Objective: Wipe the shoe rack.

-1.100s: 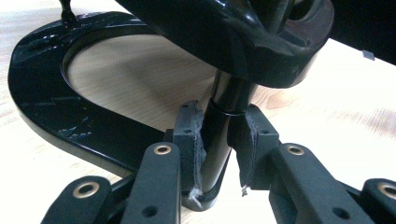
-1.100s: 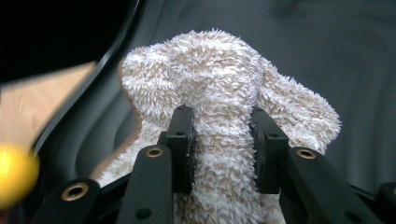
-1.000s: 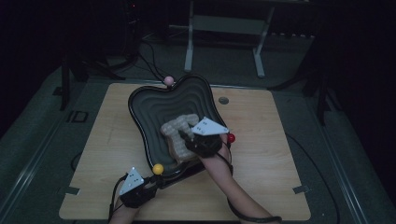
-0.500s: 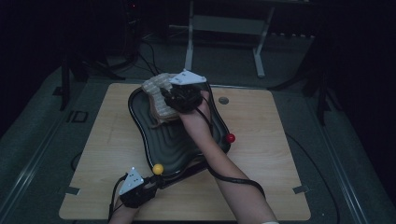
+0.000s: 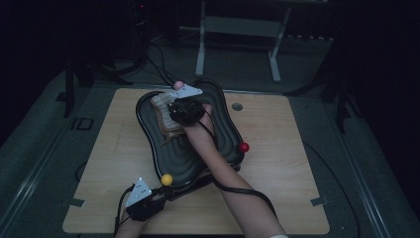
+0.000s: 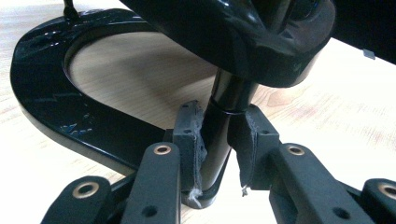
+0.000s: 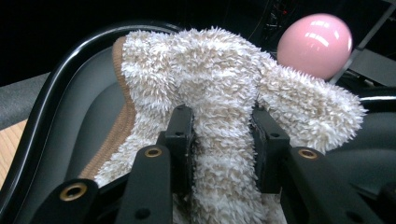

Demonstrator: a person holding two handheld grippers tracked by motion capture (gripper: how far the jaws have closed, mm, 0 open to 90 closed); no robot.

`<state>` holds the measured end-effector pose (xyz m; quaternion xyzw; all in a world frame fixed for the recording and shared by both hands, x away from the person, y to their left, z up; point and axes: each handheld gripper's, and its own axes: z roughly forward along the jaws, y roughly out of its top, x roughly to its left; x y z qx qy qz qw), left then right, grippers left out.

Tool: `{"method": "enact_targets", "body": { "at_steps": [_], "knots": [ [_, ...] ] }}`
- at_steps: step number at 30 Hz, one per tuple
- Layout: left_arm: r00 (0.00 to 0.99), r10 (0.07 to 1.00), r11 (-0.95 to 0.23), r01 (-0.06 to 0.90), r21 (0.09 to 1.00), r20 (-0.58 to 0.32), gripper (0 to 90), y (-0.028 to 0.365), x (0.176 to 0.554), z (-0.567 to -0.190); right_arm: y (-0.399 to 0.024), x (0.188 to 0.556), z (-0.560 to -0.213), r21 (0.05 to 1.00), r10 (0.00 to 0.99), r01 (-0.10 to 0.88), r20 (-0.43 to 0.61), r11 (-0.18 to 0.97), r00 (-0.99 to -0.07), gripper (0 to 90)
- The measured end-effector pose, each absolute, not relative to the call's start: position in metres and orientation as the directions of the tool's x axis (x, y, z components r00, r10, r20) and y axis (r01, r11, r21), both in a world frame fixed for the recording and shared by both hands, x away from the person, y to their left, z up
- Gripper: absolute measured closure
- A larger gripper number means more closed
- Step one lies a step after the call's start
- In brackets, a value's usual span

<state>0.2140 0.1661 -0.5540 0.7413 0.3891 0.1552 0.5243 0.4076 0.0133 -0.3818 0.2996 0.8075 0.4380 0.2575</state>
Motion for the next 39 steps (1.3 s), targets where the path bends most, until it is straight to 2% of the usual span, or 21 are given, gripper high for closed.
{"method": "enact_targets", "body": {
  "at_steps": [16,39],
  "knots": [
    [0.649,0.739,-0.145,0.416,0.898,-0.181,71.3,0.166,0.214,-0.554,-0.003,0.362,-0.413,0.857,0.658,0.181,-0.217,0.482,-0.721,64.9],
    [0.648,0.740,-0.146,0.416,0.897,-0.180,71.3,0.166,0.214,-0.554,-0.040,0.315,-0.444,0.855,0.629,0.173,-0.208,0.489,-0.749,64.8]
  ]
}}
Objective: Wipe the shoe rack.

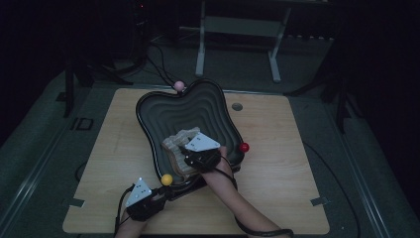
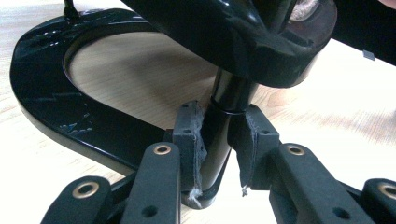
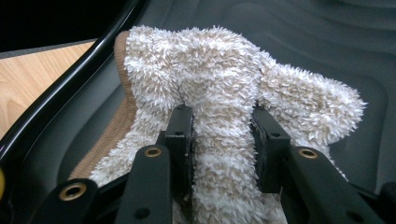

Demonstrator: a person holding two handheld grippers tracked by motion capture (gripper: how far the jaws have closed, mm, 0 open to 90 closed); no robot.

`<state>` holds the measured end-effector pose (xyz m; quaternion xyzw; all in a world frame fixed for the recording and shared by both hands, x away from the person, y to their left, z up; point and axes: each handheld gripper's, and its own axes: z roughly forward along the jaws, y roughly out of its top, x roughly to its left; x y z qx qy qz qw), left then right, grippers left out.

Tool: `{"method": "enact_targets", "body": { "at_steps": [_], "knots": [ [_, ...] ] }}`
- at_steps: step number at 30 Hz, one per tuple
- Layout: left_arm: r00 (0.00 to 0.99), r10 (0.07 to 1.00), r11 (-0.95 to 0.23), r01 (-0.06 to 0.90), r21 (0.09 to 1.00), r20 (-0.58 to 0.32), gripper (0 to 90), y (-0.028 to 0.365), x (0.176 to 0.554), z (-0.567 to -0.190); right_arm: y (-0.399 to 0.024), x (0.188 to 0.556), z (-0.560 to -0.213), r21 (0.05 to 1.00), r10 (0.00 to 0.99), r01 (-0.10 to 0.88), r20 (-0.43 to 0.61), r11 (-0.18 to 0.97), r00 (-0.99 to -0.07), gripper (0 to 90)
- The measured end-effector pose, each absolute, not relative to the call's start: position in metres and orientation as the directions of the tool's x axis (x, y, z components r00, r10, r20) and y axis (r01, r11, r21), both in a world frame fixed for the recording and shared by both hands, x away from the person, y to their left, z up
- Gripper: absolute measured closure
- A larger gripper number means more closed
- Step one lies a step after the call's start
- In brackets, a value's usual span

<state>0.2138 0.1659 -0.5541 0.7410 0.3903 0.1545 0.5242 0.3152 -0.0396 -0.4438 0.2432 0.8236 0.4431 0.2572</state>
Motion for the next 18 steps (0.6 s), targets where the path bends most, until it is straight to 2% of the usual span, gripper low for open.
{"method": "enact_targets", "body": {
  "at_steps": [11,18],
  "knots": [
    [0.648,0.741,-0.154,0.418,0.895,-0.175,71.3,0.166,0.214,-0.553,-0.063,0.300,-0.454,0.842,0.609,0.165,-0.223,0.514,-0.761,64.6],
    [0.645,0.744,-0.153,0.419,0.895,-0.175,71.4,0.166,0.214,-0.553,-0.073,0.303,-0.454,0.838,0.615,0.180,-0.215,0.515,-0.759,64.2]
  ]
}}
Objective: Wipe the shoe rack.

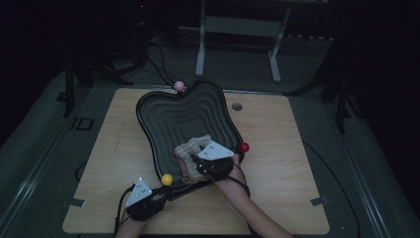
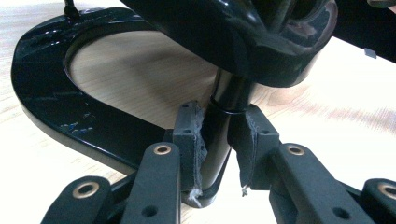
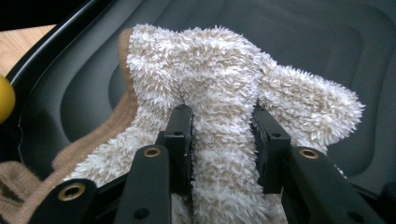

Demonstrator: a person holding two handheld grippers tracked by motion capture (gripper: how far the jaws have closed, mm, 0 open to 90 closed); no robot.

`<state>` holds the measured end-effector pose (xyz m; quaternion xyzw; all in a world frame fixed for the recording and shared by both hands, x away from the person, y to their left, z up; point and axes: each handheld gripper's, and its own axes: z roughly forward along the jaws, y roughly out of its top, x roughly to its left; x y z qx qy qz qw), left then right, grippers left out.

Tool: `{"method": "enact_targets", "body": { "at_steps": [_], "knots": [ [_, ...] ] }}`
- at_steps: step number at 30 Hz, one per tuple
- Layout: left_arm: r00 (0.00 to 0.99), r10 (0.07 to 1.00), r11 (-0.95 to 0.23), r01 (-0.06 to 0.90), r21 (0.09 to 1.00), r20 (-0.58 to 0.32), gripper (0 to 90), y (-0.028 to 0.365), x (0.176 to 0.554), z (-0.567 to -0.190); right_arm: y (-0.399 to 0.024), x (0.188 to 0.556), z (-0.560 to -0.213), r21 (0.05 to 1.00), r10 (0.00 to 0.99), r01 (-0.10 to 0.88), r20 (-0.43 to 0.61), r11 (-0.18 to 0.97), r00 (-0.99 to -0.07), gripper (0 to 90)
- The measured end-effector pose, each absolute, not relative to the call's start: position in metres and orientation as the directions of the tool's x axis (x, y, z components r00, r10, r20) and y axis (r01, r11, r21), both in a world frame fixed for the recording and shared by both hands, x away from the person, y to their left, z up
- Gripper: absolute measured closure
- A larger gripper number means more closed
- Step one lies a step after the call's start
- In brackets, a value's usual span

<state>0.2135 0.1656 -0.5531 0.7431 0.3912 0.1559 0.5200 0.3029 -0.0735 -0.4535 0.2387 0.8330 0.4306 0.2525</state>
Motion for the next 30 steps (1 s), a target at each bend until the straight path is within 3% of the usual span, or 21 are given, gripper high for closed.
{"method": "enact_targets", "body": {
  "at_steps": [7,13,16,20,25,30],
  "knots": [
    [0.649,0.739,-0.150,0.419,0.896,-0.180,71.2,0.166,0.214,-0.554,-0.071,0.312,-0.438,0.855,0.620,0.216,-0.147,0.472,-0.771,64.0],
    [0.651,0.737,-0.148,0.419,0.896,-0.183,71.1,0.167,0.214,-0.554,-0.051,0.343,-0.389,0.903,0.649,0.199,-0.108,0.381,-0.753,64.0],
    [0.650,0.738,-0.145,0.419,0.896,-0.184,71.1,0.166,0.214,-0.554,-0.046,0.348,-0.382,0.904,0.654,0.199,-0.110,0.380,-0.748,64.0],
    [0.651,0.735,-0.142,0.421,0.896,-0.189,71.0,0.167,0.215,-0.554,-0.016,0.384,-0.357,0.902,0.676,0.214,-0.107,0.374,-0.729,63.9],
    [0.653,0.734,-0.144,0.422,0.895,-0.190,71.0,0.167,0.215,-0.554,0.009,0.401,-0.354,0.884,0.688,0.225,-0.138,0.410,-0.712,63.8],
    [0.651,0.735,-0.145,0.424,0.894,-0.190,71.0,0.168,0.215,-0.554,0.027,0.412,-0.375,0.844,0.691,0.259,-0.169,0.470,-0.703,63.4]
  ]
}}
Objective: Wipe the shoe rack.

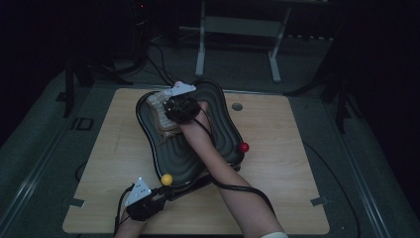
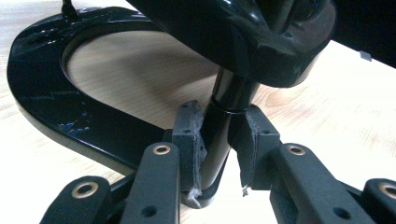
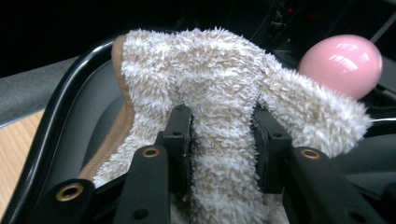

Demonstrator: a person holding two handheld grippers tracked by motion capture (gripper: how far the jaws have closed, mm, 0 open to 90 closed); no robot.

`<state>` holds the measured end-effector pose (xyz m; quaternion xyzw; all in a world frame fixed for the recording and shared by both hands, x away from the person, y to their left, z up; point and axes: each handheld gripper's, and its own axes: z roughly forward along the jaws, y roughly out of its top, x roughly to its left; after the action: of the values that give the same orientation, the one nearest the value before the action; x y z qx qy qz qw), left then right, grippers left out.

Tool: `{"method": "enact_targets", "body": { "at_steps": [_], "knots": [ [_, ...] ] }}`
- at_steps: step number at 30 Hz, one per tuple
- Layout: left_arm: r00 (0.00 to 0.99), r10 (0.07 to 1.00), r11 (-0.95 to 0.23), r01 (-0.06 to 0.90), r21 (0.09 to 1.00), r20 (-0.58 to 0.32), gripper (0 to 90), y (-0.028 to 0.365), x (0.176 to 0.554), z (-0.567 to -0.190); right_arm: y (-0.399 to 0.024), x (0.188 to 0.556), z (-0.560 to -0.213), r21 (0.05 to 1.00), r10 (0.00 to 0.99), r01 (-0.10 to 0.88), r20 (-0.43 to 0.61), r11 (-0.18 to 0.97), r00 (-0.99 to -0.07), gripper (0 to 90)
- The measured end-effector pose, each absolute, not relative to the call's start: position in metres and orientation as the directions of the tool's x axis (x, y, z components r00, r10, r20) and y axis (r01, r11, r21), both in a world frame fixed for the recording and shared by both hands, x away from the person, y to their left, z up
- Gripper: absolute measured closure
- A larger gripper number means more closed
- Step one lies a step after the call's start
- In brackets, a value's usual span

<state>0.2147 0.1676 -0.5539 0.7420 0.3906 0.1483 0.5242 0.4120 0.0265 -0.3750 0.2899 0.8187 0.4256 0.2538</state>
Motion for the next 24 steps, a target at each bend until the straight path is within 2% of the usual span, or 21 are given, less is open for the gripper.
{"method": "enact_targets", "body": {
  "at_steps": [9,24],
  "knots": [
    [0.649,0.737,-0.142,0.425,0.894,-0.192,70.9,0.168,0.214,-0.554,0.028,0.396,-0.386,0.854,0.670,0.215,-0.190,0.473,-0.718,63.5],
    [0.650,0.737,-0.147,0.421,0.895,-0.185,71.0,0.168,0.214,-0.554,0.007,0.357,-0.413,0.860,0.643,0.166,-0.219,0.482,-0.734,63.5]
  ]
}}
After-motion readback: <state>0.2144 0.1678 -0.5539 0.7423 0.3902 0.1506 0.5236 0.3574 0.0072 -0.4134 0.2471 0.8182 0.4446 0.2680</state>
